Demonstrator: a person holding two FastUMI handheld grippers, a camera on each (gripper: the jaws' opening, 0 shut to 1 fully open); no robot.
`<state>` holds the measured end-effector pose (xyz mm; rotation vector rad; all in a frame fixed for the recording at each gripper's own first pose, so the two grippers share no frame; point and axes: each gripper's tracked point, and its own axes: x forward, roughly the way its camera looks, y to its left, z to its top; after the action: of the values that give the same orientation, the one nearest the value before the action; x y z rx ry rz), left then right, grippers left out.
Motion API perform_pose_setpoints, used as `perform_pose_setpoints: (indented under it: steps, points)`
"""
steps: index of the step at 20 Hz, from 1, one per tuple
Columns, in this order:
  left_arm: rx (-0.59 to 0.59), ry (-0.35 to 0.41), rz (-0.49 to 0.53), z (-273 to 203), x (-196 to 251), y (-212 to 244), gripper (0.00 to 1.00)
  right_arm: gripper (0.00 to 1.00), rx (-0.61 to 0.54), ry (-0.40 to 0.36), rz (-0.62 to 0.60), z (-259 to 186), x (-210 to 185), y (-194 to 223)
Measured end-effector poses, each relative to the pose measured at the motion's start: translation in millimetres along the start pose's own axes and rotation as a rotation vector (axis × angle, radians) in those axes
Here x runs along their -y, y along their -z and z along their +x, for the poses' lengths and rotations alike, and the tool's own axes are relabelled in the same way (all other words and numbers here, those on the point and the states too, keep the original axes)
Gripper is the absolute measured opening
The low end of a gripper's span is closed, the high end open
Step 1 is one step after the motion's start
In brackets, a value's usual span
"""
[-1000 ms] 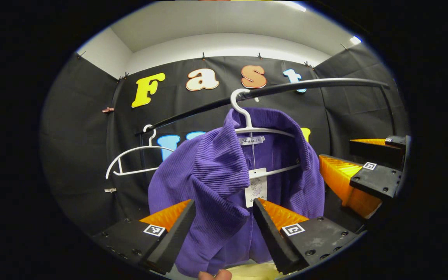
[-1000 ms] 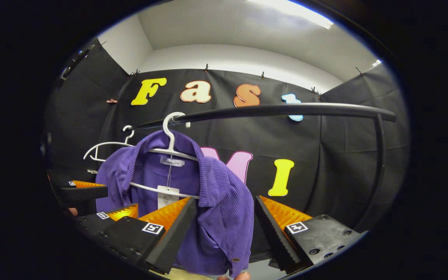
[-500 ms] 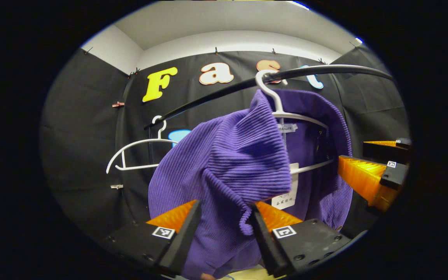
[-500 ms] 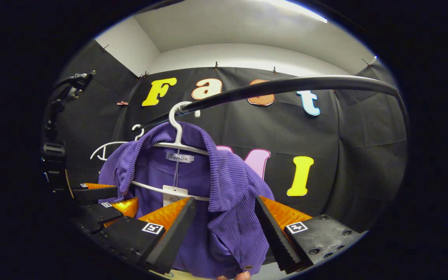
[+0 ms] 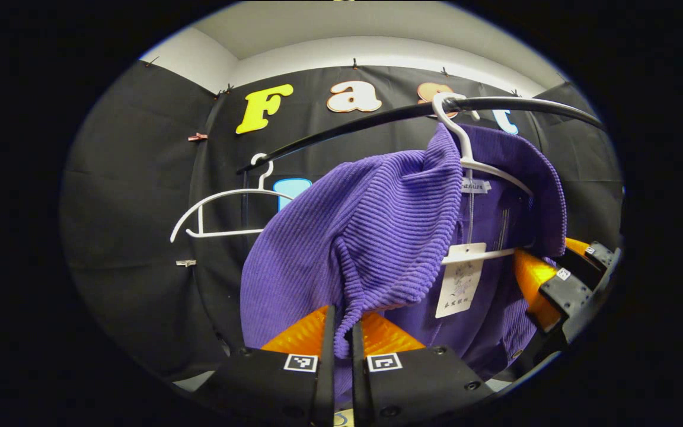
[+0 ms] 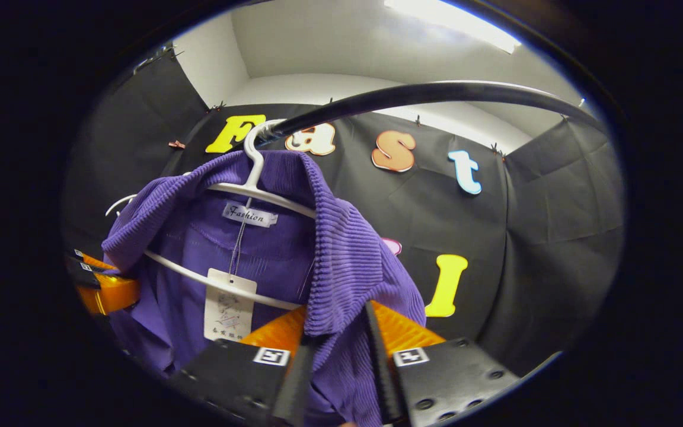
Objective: Grasp the clothes on the hanger with both hands and then place them into the laundry hamper below.
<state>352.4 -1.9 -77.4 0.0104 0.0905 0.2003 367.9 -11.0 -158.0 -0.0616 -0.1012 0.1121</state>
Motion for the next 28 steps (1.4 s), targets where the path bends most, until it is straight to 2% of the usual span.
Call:
perform_pose_setpoints:
  steps: [2,3,5,6,9,12,13,14,16,22,24,28]
  points:
    - [-0.007,0.015,0.012,-1.0,1.7,1.4,0.15,0.14,-0.041,0.023,0.055,0.6,8.9,7.9]
    - [-0.004,0.029,0.016,-0.5,2.8,1.3,0.15,0.11,-0.06,0.006,0.099,2.4,4.9,10.6]
    - [-0.008,0.027,0.042,-1.2,1.2,2.5,0.12,0.11,-0.099,-0.034,0.123,7.8,1.2,16.0]
    - [-0.012,0.03,0.042,-1.8,1.2,2.3,0.12,0.05,-0.109,-0.043,0.124,7.8,2.4,16.7]
    - [-0.021,0.042,0.01,-4.5,-0.4,0.9,0.09,0.05,-0.093,-0.051,0.103,5.4,11.5,6.4]
    - [0.012,-0.012,0.034,-7.5,-15.4,-13.1,0.07,0.05,-0.026,-0.025,0.029,-1.8,31.4,-17.8]
    - [0.024,-0.02,0.047,-8.8,-19.2,-18.4,0.06,0.07,-0.008,-0.011,0.001,-2.8,36.3,-26.1]
    - [0.036,-0.029,0.056,-9.8,-23.8,-24.8,0.07,0.05,0.014,0.015,-0.03,-3.6,45.0,-35.6]
    - [0.058,-0.051,0.059,-12.8,-32.6,-36.9,0.07,0.05,0.089,0.07,-0.089,-4.7,64.7,-64.3]
    - [0.142,-0.108,0.058,-11.2,-67.1,-83.6,0.06,0.05,0.163,0.127,-0.15,-3.0,82.3,-89.6]
    - [0.157,-0.122,0.051,-10.9,-75.2,-93.1,0.04,0.05,0.194,0.179,-0.177,-4.0,92.7,-100.5]
    - [0.197,-0.136,0.033,-8.6,-88.5,-113.6,0.04,0.05,0.247,0.224,-0.213,3.9,98.6,-113.4]
